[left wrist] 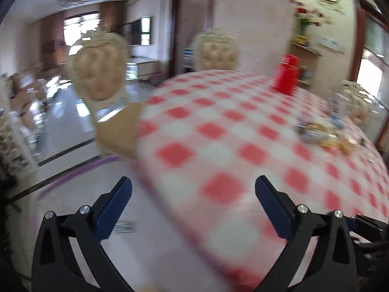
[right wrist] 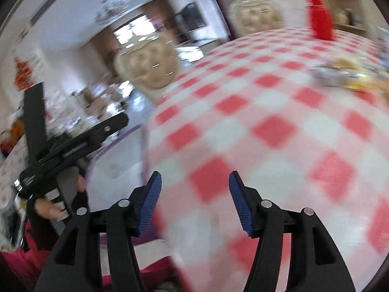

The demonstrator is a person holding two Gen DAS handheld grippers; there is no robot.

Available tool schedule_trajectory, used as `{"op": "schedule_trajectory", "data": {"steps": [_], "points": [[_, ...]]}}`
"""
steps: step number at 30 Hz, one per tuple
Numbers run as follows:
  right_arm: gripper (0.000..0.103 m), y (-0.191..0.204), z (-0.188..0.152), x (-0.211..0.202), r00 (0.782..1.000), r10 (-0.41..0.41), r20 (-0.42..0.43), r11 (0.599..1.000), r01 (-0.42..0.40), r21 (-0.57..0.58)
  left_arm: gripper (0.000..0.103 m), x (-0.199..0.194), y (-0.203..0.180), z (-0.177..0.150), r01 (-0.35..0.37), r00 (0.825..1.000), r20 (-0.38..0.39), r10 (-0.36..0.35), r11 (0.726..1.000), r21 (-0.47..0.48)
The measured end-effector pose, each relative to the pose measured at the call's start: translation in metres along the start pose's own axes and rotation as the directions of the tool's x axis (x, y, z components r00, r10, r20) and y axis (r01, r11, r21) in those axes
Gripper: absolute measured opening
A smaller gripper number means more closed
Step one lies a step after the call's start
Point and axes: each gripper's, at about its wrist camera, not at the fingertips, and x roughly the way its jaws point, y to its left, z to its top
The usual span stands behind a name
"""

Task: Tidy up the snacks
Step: 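Grasp the clear-wrapped round pastry on the table with the right gripper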

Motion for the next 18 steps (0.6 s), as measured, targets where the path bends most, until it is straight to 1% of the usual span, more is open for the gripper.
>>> {"op": "schedule_trajectory", "data": {"steps": [1, 2, 3, 4, 5, 7, 8, 9, 10, 11, 12, 13, 15, 16, 17, 18], "points": [[0.064, -0.011, 0.002, -0.008, 0.998, -0.063, 0.019, 0.998, 0.063, 0.006, 0.101, 0.007, -0.024, 0.003, 0.044, 0.999, -0.007, -0.044, 0.999, 0.010], [0.065, -0.024, 0.002, -0.018, 0.991, -0.128, 0.043, 0.992, 0.127, 0.017, 0.101, 0.013, -0.042, 0.004, 0.081, 0.997, -0.016, -0.080, 0.997, 0.016], [0.071, -0.041, 0.002, -0.027, 0.983, -0.175, 0.062, 0.984, 0.172, 0.043, 0.101, 0.021, -0.060, 0.005, 0.119, 0.993, -0.031, -0.118, 0.993, 0.022], [0.078, -0.052, 0.004, -0.030, 0.978, -0.196, 0.070, 0.979, 0.192, 0.066, 0.101, 0.034, -0.083, 0.006, 0.163, 0.985, -0.057, -0.161, 0.986, 0.028], [0.079, -0.076, 0.003, -0.040, 0.966, -0.243, 0.086, 0.965, 0.233, 0.119, 0.101, 0.047, -0.102, 0.007, 0.192, 0.979, -0.080, -0.189, 0.981, 0.029], [0.079, -0.111, 0.002, -0.053, 0.940, -0.328, 0.098, 0.935, 0.308, 0.177, 0.101, 0.076, -0.142, 0.008, 0.251, 0.960, -0.134, -0.246, 0.968, 0.026], [0.079, -0.130, 0.002, -0.061, 0.921, -0.375, 0.104, 0.914, 0.349, 0.207, 0.101, 0.086, -0.156, 0.008, 0.270, 0.953, -0.151, -0.263, 0.963, 0.027], [0.080, -0.144, 0.002, -0.069, 0.908, -0.403, 0.112, 0.899, 0.370, 0.234, 0.101, 0.098, -0.172, 0.010, 0.285, 0.947, -0.164, -0.277, 0.958, 0.030], [0.085, -0.166, 0.004, -0.079, 0.891, -0.437, 0.125, 0.877, 0.391, 0.280, 0.101, 0.111, -0.193, 0.014, 0.297, 0.944, -0.163, -0.288, 0.954, 0.034], [0.088, -0.187, 0.005, -0.089, 0.878, -0.460, 0.132, 0.858, 0.401, 0.322, 0.101, 0.121, -0.208, 0.017, 0.300, 0.944, -0.155, -0.291, 0.953, 0.039], [0.087, -0.213, 0.007, -0.100, 0.862, -0.488, 0.136, 0.830, 0.410, 0.378, 0.101, 0.133, -0.228, 0.023, 0.306, 0.944, -0.140, -0.297, 0.951, 0.047], [0.087, -0.229, 0.010, -0.104, 0.854, -0.504, 0.134, 0.813, 0.415, 0.408, 0.101, 0.139, -0.240, 0.026, 0.315, 0.943, -0.130, -0.307, 0.948, 0.050], [0.087, -0.272, 0.018, -0.118, 0.829, -0.545, 0.124, 0.766, 0.432, 0.476, 0.101, 0.150, -0.266, 0.036, 0.340, 0.936, -0.114, -0.333, 0.939, 0.052], [0.087, -0.288, 0.020, -0.124, 0.821, -0.558, 0.123, 0.751, 0.436, 0.495, 0.101, 0.156, -0.282, 0.042, 0.367, 0.927, -0.101, -0.360, 0.929, 0.050], [0.087, -0.307, 0.024, -0.132, 0.805, -0.580, 0.124, 0.728, 0.443, 0.523, 0.101, 0.160, -0.296, 0.047, 0.385, 0.920, -0.090, -0.380, 0.921, 0.050], [0.087, -0.324, 0.028, -0.140, 0.784, -0.608, 0.123, 0.697, 0.453, 0.556, 0.101, 0.163, -0.312, 0.052, 0.411, 0.910, -0.075, -0.407, 0.910, 0.054]]}}
